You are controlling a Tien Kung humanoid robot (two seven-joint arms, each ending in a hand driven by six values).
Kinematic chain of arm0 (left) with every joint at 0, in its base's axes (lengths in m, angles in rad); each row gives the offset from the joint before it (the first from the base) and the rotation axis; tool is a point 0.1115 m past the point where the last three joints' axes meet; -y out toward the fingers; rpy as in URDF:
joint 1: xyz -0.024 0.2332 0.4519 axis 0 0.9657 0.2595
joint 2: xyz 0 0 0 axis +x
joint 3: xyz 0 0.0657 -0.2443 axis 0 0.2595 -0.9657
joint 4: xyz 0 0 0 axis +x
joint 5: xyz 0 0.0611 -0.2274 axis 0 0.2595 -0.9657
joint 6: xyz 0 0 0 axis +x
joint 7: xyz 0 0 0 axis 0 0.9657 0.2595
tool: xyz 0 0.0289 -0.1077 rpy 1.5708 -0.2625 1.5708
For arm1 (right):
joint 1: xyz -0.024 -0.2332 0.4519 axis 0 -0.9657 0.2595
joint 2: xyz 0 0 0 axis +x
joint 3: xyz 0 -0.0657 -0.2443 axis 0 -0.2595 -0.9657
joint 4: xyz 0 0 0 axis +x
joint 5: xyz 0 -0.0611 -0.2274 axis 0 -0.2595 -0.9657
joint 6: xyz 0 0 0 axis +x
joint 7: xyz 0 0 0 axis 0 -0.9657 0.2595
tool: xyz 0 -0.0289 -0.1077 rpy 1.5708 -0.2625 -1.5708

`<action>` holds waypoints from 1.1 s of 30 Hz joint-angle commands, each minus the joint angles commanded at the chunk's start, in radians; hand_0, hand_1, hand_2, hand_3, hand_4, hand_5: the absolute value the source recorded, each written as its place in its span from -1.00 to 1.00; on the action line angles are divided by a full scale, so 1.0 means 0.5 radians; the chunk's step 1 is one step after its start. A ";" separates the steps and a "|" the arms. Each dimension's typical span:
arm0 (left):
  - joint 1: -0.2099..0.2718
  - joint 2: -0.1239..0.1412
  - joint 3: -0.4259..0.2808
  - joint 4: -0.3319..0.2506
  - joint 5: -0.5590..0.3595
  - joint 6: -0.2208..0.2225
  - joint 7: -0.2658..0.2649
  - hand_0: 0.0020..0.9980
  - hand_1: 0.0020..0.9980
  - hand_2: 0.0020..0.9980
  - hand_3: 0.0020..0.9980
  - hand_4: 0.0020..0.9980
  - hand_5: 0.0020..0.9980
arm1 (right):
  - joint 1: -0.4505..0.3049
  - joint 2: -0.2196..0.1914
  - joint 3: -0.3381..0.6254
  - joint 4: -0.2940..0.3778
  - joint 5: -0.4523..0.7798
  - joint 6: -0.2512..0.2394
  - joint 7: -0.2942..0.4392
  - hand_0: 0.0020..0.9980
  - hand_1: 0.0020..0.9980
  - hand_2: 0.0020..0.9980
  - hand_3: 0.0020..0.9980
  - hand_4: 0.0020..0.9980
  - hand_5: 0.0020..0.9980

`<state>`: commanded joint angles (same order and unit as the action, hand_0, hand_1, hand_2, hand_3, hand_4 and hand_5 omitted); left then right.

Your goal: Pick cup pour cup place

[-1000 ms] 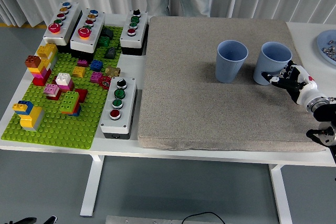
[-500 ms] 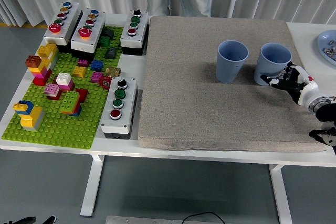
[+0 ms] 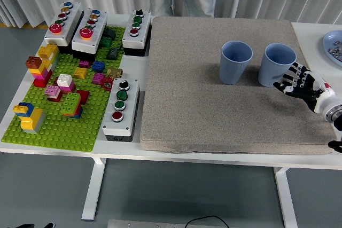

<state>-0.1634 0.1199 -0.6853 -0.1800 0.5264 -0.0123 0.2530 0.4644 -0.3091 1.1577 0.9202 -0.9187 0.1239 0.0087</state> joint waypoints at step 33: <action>0.000 0.014 -0.031 0.000 0.022 0.002 -0.001 0.53 0.61 0.64 0.32 0.06 0.83 | 0.307 -0.161 0.318 0.356 0.085 -0.107 -0.018 0.81 0.74 0.84 0.86 0.66 -0.71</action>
<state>-0.1634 0.1271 -0.7009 -0.1800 0.5376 -0.0114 0.2523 0.6179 -0.3895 1.3167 1.0984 -0.8762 0.0703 -0.0002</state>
